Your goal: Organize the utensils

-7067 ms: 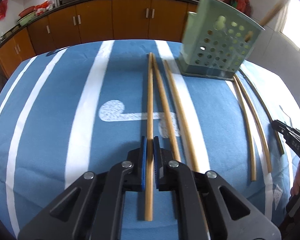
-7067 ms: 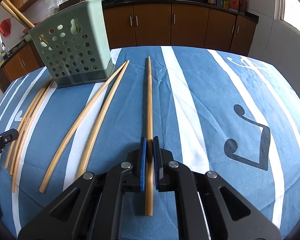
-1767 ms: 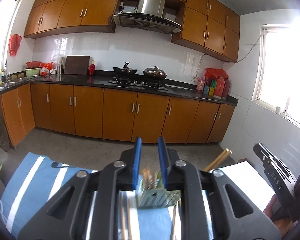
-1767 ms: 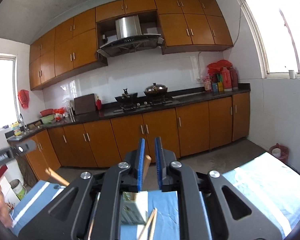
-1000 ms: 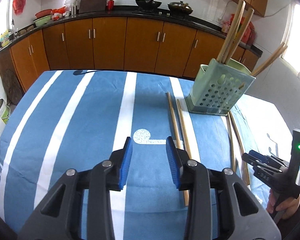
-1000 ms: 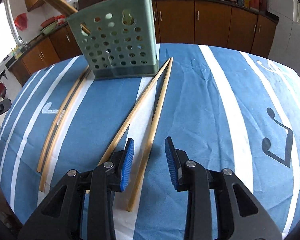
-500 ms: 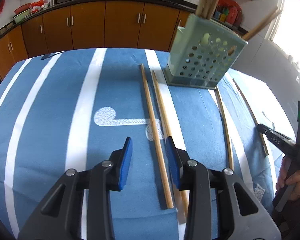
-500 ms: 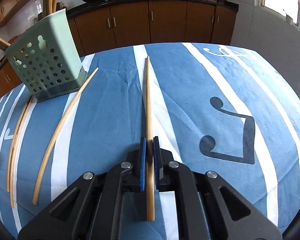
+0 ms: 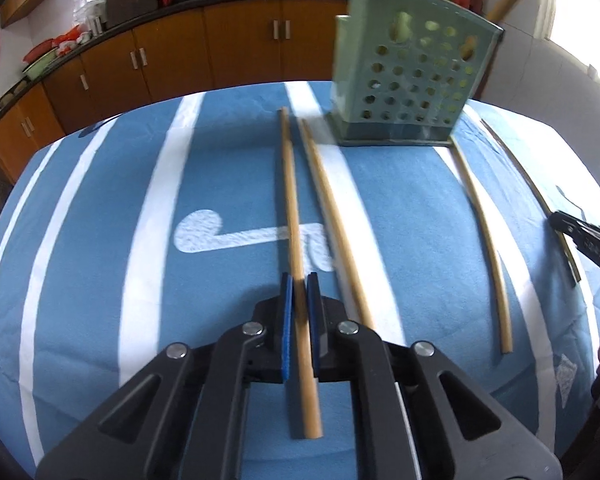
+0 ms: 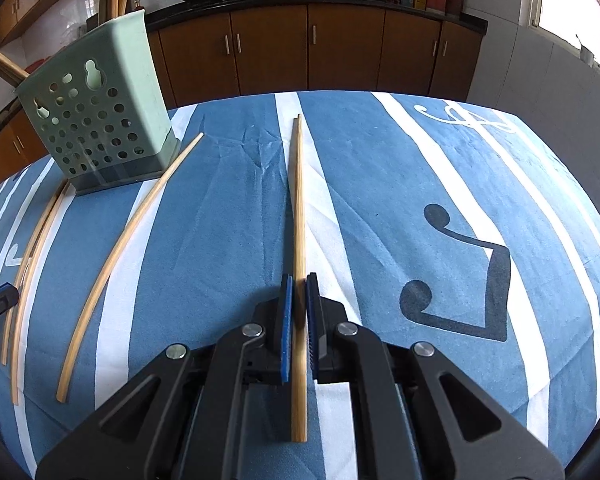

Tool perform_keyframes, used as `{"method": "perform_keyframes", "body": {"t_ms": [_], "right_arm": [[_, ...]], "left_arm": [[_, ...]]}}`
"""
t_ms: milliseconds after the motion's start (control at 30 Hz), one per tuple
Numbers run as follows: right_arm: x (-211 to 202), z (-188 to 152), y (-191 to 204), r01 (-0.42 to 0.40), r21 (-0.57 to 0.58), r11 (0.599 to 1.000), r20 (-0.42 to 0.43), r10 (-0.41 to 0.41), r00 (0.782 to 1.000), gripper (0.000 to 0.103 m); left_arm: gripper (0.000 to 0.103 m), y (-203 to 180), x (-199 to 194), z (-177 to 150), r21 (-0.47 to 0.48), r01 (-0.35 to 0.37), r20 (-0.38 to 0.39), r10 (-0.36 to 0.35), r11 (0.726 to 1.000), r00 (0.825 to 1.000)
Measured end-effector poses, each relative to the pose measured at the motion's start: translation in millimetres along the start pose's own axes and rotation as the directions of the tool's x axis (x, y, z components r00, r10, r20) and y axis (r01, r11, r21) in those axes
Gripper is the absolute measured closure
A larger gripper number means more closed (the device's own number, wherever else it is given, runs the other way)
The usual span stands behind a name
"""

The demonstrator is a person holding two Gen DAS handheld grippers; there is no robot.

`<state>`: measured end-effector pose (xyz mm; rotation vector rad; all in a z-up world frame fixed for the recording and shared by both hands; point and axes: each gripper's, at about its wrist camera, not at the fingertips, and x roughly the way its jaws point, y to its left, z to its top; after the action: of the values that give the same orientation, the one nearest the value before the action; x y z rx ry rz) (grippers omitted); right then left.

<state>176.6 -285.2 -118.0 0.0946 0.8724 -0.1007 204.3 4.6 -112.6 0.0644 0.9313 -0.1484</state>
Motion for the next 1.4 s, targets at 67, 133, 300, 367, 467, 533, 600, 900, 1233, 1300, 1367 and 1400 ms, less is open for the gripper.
{"method": "perform_keyframes", "body": {"t_ms": [67, 133, 300, 367, 467, 533, 600, 900, 1233, 1300, 1367, 1400], "right_arm": [[-1, -1, 3, -0.016, -0.009, 1.000, 0.002, 0.016, 1.000, 0.095], [-1, -3, 7, -0.036, -0.025, 0.999, 0.006, 0.036, 0.999, 0.095], [-4, -7, 19, -0.055, -0.070, 0.996, 0.021, 0.056, 0.998, 0.095], [-4, -7, 19, -0.058, -0.058, 0.997, 0.023, 0.059, 0.998, 0.095], [-4, -7, 17, -0.066, -0.051, 0.997, 0.022, 0.067, 0.998, 0.095], [-3, -7, 17, -0.061, -0.054, 0.997, 0.022, 0.062, 0.998, 0.095], [-4, -7, 18, -0.051, -0.062, 0.997, 0.023, 0.052, 0.998, 0.095], [-4, -9, 18, -0.011, -0.053, 0.999, 0.027, 0.012, 1.000, 0.082], [-3, -8, 16, -0.022, -0.028, 0.999, 0.024, 0.022, 0.999, 0.078], [-3, -8, 15, -0.021, -0.029, 0.999, 0.024, 0.022, 0.999, 0.078], [-3, -9, 15, -0.023, -0.027, 0.999, 0.024, 0.024, 0.999, 0.078], [-3, -8, 15, -0.023, -0.027, 0.999, 0.024, 0.024, 0.999, 0.078]], "left_arm": [[0.095, 17, 3, 4, -0.052, -0.021, -0.001, 0.021, 0.998, 1.000], [0.095, 33, 4, 7, -0.089, -0.044, 0.001, 0.044, 0.995, 0.999], [0.093, 51, 3, 5, -0.094, -0.018, 0.023, 0.020, 0.995, 1.000], [0.092, 49, 2, 2, -0.071, -0.023, 0.041, 0.026, 0.997, 0.999], [0.080, 44, 1, -1, -0.050, -0.021, 0.054, 0.023, 0.999, 0.998], [0.073, 41, 1, -1, -0.042, -0.029, 0.052, 0.031, 0.999, 0.998], [0.064, 41, 2, -1, -0.039, -0.046, 0.049, 0.048, 0.998, 0.998], [0.059, 46, 3, -1, -0.067, -0.058, 0.045, 0.061, 0.996, 0.997], [0.059, 46, 2, -1, -0.075, -0.056, 0.044, 0.059, 0.996, 0.997], [0.059, 46, 3, 0, -0.076, -0.054, 0.044, 0.057, 0.996, 0.997], [0.059, 46, 3, 0, -0.077, -0.052, 0.044, 0.056, 0.996, 0.997], [0.059, 46, 3, 0, -0.077, -0.053, 0.044, 0.056, 0.996, 0.997]]}}
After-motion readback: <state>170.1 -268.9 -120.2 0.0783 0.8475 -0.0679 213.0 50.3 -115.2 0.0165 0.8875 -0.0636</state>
